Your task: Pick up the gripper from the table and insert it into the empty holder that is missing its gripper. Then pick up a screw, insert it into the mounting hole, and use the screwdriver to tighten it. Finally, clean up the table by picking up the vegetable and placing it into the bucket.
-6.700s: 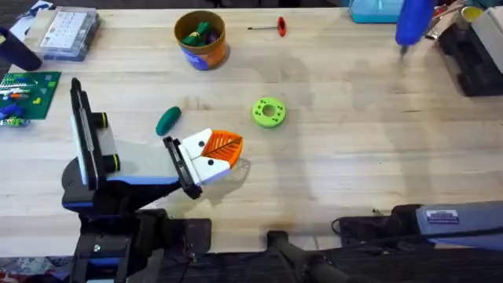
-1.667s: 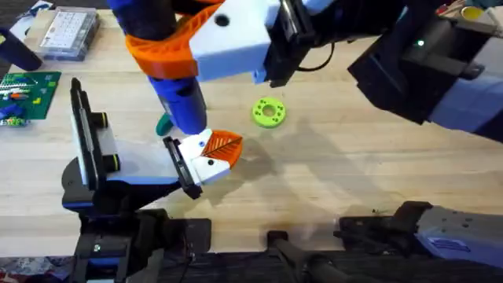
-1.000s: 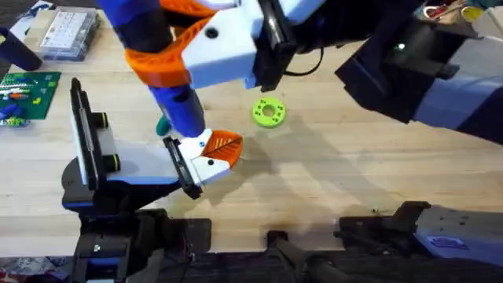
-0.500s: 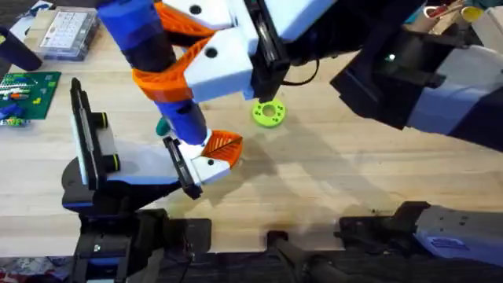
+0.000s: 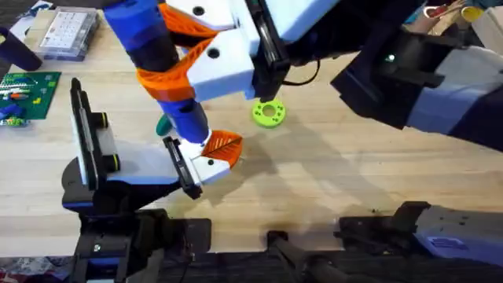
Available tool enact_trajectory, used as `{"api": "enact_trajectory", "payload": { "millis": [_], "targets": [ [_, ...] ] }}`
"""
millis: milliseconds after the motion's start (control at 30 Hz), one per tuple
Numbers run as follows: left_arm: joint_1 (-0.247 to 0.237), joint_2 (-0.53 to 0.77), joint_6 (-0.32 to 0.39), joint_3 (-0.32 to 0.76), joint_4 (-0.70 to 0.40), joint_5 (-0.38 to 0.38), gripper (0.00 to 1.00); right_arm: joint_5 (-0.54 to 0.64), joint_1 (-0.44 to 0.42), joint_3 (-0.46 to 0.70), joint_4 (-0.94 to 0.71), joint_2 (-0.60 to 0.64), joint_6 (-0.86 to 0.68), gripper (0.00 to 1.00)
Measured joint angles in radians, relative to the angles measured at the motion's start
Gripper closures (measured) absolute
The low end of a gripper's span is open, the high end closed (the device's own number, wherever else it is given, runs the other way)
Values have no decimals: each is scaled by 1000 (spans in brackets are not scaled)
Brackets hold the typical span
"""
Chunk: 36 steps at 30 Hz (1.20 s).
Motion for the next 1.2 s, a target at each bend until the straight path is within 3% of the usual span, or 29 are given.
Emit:
{"api": "enact_trajectory", "payload": {
  "millis": [1200],
  "targets": [
    [0,0,-2,0,0,0,987,4,0,-3,-5,35,-3,948]
  ]
}}
